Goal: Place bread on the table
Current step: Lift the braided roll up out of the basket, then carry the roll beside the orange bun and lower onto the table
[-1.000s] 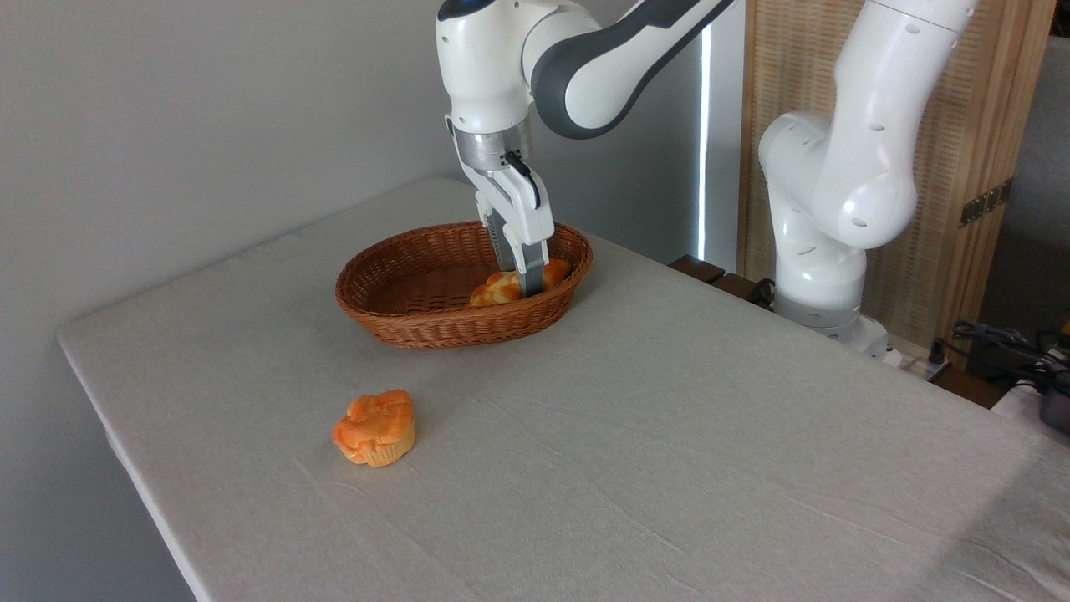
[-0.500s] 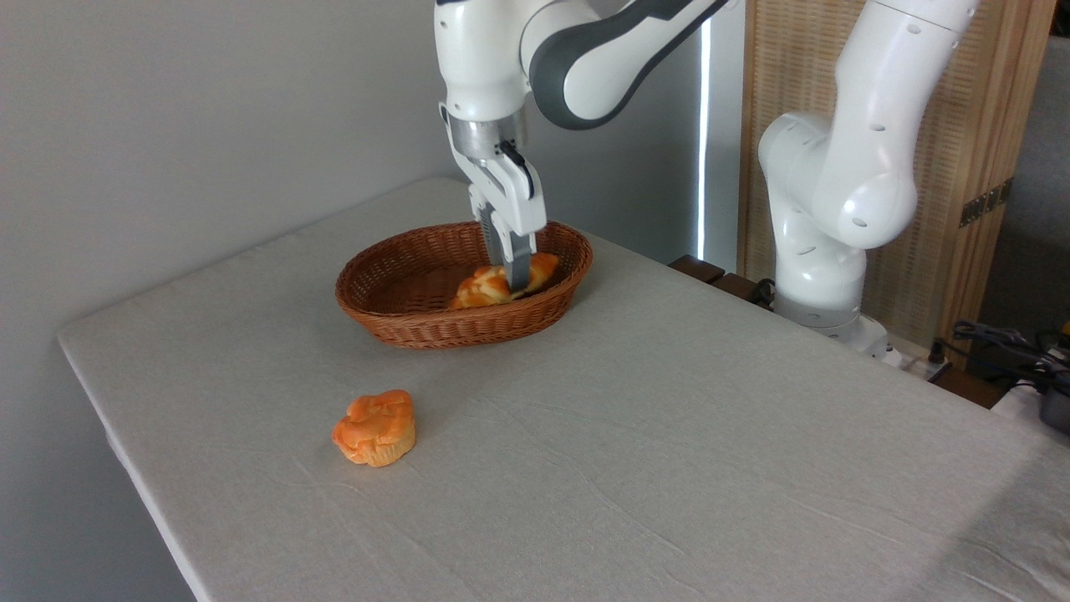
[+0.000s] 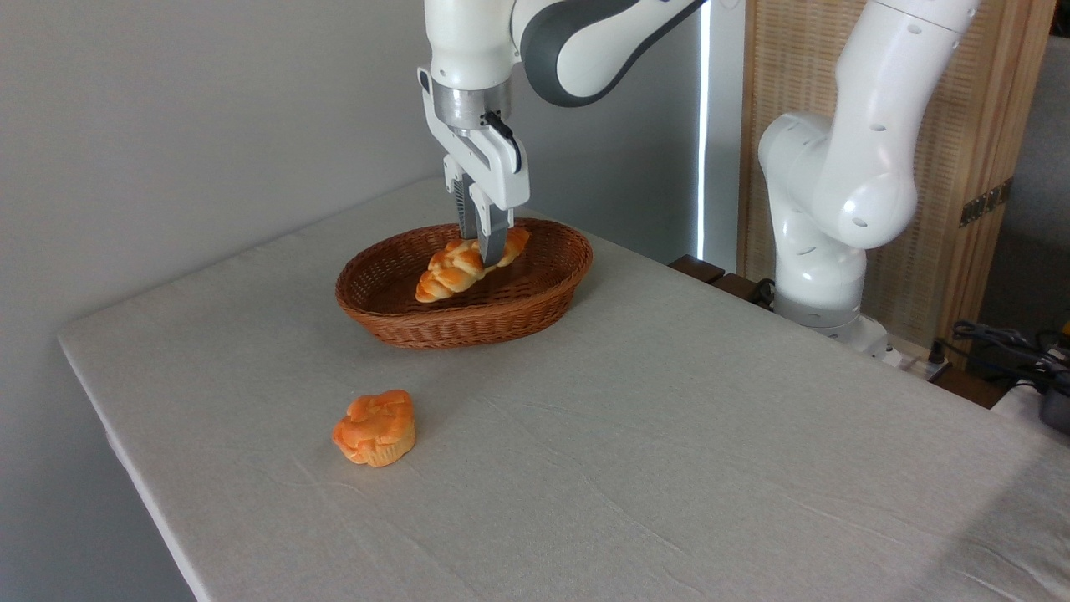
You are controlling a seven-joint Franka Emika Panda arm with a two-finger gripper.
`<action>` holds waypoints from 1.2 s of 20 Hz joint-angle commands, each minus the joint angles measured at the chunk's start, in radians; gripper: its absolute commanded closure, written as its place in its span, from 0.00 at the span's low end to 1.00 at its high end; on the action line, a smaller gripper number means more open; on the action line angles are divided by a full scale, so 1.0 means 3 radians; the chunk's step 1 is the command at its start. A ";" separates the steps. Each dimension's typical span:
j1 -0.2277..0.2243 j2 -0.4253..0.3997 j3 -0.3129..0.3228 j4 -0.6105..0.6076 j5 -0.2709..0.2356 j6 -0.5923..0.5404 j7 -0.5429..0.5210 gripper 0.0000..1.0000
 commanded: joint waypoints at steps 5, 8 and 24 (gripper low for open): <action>0.0138 -0.0059 0.0259 0.0208 -0.0089 -0.0116 0.0002 0.60; 0.0307 -0.0048 0.0274 0.0326 0.0003 -0.0392 0.0058 0.58; 0.1094 0.0805 0.0417 0.0899 0.1230 -0.0566 0.0569 0.05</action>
